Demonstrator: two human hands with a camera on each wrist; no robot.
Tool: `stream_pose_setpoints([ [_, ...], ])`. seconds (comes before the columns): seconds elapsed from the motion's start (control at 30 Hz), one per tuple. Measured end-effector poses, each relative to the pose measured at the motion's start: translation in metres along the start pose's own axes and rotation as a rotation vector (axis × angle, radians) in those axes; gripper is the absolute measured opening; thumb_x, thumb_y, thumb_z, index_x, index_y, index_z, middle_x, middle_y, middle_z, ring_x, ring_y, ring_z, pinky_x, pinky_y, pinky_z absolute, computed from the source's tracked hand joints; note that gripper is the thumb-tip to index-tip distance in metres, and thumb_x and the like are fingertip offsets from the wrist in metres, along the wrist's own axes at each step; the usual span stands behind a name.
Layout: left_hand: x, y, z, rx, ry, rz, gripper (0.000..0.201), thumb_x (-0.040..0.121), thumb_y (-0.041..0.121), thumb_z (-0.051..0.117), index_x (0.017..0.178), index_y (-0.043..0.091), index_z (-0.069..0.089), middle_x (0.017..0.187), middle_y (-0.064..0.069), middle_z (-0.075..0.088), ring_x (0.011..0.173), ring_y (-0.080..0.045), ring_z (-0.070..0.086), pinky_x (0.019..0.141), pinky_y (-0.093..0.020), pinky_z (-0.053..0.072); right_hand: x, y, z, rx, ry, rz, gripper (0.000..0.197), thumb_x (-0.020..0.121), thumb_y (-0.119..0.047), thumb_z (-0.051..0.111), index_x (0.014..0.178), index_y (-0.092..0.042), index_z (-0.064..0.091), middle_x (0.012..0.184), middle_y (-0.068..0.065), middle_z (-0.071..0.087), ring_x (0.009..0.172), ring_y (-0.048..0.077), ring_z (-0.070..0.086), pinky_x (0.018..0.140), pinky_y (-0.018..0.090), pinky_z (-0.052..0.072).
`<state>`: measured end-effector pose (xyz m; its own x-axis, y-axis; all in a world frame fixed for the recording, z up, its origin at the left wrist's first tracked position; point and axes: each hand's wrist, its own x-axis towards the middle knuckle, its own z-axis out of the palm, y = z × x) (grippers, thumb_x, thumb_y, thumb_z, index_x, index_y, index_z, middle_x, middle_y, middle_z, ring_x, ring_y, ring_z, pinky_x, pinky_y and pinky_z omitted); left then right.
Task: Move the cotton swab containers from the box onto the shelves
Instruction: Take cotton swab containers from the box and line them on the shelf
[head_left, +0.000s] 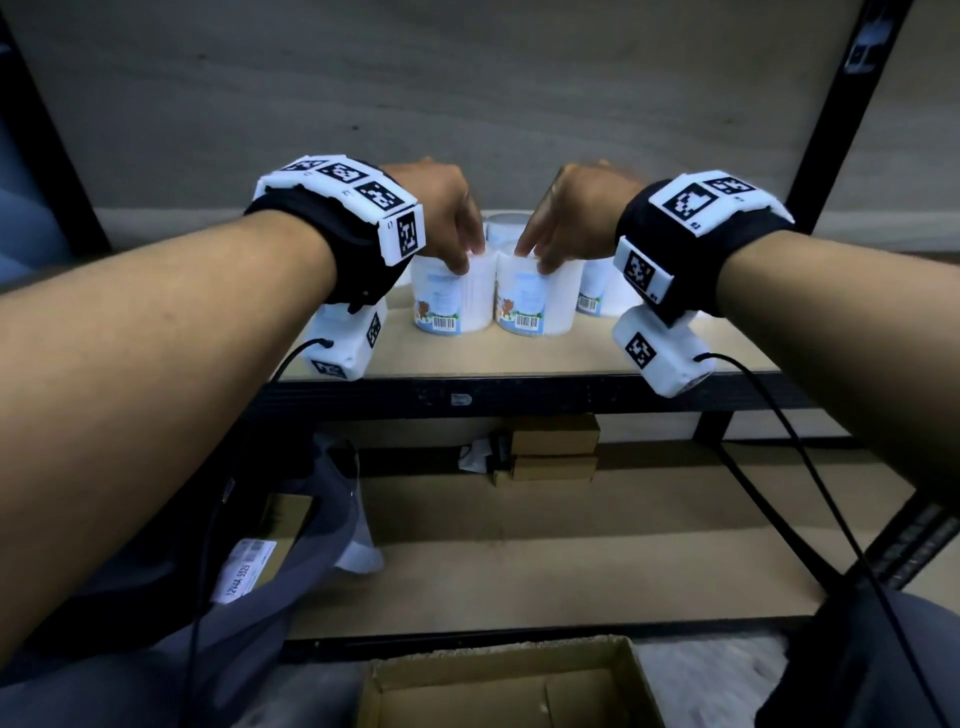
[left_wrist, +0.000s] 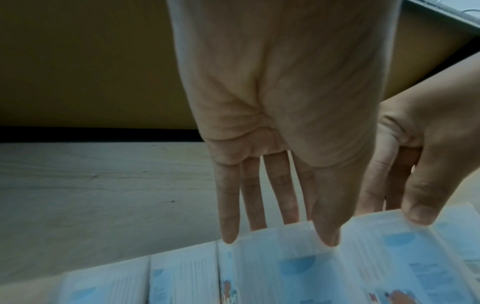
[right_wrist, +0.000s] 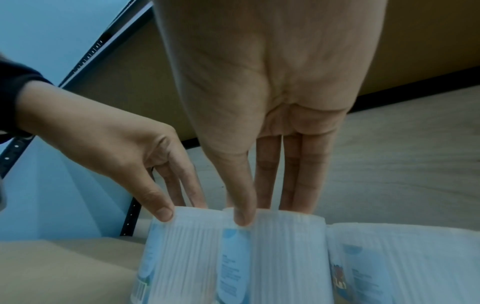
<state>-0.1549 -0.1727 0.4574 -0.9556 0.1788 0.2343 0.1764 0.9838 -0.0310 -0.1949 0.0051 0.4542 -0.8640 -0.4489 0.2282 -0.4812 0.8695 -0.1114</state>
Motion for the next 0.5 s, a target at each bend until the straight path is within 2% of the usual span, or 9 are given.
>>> stream_pose_setpoints([
  [0.2, 0.015, -0.006, 0.005, -0.005, 0.007, -0.001, 0.031, 0.079, 0.026, 0.077, 0.11, 0.026, 0.075, 0.106, 0.011, 0.074, 0.095, -0.01, 0.064, 0.084, -0.023, 0.047, 0.014, 0.008, 0.006, -0.022, 0.025, -0.02, 0.031, 0.074, -0.026, 0.082, 0.103, -0.035, 0.077, 0.099, -0.009, 0.075, 0.098, 0.012, 0.067, 0.093, 0.025, 0.048],
  [0.37, 0.028, -0.011, 0.01, -0.008, 0.014, 0.003, 0.029, 0.079, 0.025, 0.077, 0.108, 0.027, 0.075, 0.106, 0.011, 0.073, 0.094, -0.011, 0.063, 0.081, -0.022, 0.044, 0.025, 0.012, 0.009, -0.006, 0.025, -0.002, 0.031, 0.073, -0.027, 0.083, 0.103, -0.036, 0.077, 0.098, -0.008, 0.075, 0.098, 0.012, 0.067, 0.098, 0.027, 0.048],
  [0.5, 0.035, -0.014, 0.012, -0.013, 0.012, -0.002, 0.028, 0.077, 0.027, 0.078, 0.105, 0.029, 0.075, 0.104, 0.012, 0.073, 0.096, -0.013, 0.065, 0.087, -0.027, 0.051, 0.032, 0.014, 0.011, -0.018, 0.024, -0.015, 0.032, 0.073, -0.026, 0.083, 0.104, -0.036, 0.076, 0.097, -0.01, 0.075, 0.096, 0.012, 0.068, 0.095, 0.029, 0.051],
])
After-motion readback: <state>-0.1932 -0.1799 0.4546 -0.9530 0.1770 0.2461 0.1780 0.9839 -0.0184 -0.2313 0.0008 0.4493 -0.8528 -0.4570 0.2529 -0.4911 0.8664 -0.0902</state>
